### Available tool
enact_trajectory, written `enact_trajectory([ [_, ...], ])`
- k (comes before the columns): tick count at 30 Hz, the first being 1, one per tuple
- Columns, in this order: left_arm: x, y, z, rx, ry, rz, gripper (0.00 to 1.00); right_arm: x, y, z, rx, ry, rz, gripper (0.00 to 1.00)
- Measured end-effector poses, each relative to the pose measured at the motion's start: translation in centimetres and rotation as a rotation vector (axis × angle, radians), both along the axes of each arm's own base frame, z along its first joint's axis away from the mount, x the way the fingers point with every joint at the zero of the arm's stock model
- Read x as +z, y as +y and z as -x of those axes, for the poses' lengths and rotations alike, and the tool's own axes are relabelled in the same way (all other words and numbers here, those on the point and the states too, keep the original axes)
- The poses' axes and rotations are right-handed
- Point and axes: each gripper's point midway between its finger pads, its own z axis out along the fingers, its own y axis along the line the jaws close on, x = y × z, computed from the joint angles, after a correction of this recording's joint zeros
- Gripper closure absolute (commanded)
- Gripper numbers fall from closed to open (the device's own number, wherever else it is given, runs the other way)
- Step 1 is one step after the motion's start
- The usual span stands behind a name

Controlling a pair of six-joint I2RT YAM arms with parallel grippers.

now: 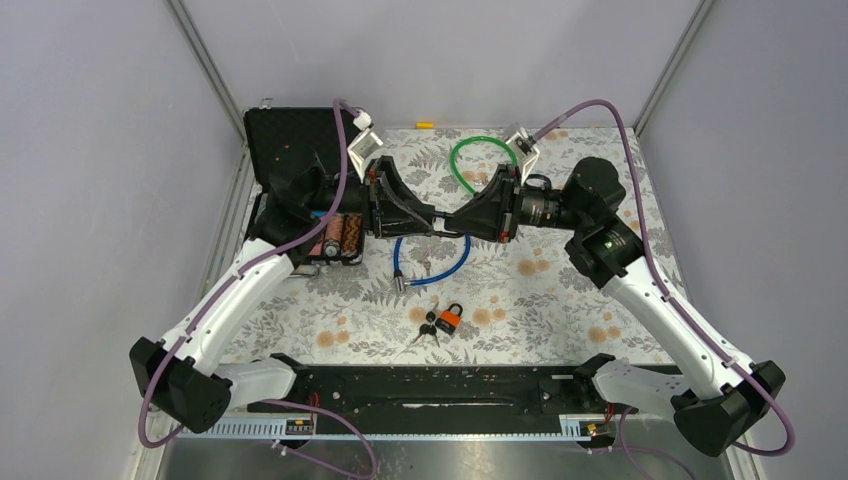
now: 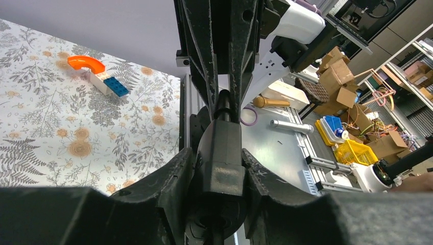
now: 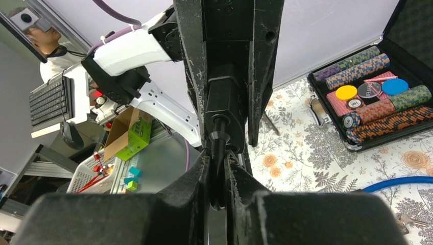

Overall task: Lock with the key
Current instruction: Lock the lock.

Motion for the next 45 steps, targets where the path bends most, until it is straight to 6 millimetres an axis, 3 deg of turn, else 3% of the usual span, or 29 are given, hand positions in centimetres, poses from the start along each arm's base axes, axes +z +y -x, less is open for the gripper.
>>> enact_trajectory([
  [2, 0.1, 0.0, 0.0, 0.000, 0.001, 0.000, 1.00, 0.1, 0.0, 0.0, 0.002, 0.003, -0.001, 1.00],
  [5, 0.2, 0.0, 0.0, 0.005, 0.002, 0.001, 1.00, 0.2, 0.1, -0.1, 0.006, 0.014, 0.002, 0.99],
  [10, 0.3, 0.0, -0.6, 0.036, 0.022, 0.002, 1.00, 0.1, 0.1, -0.6, -0.013, 0.026, 0.010, 0.63],
  [13, 0.1, -0.2, -1.0, 0.068, 0.059, -0.005, 1.00, 0.3, 0.1, -1.2, -0.047, 0.024, 0.005, 0.54],
  [16, 0.0, -0.4, -1.4, 0.102, 0.099, -0.011, 1.00, 0.6, -0.4, -1.9, -0.084, 0.024, -0.004, 0.53],
  [21, 0.1, -0.5, -1.8, 0.129, 0.150, -0.009, 1.00, 1.0, -1.6, -2.7, -0.136, 0.026, -0.037, 0.65],
  [27, 0.5, -0.5, -1.6, 0.125, 0.194, -0.002, 1.00, 0.9, -1.6, -2.4, -0.123, 0.030, -0.043, 0.64],
  [30, 0.8, -0.5, -1.5, 0.122, 0.200, 0.007, 1.00, 0.6, -1.6, -2.3, -0.113, 0.029, -0.041, 0.67],
  [37, 1.2, -0.4, -1.3, 0.117, 0.210, 0.016, 1.00, -0.1, -1.9, -1.8, -0.114, 0.042, -0.047, 1.00],
  [45, 1.4, -0.8, -0.9, 0.100, 0.206, 0.023, 1.00, 0.1, -1.8, -1.6, -0.117, 0.018, -0.053, 1.00],
])
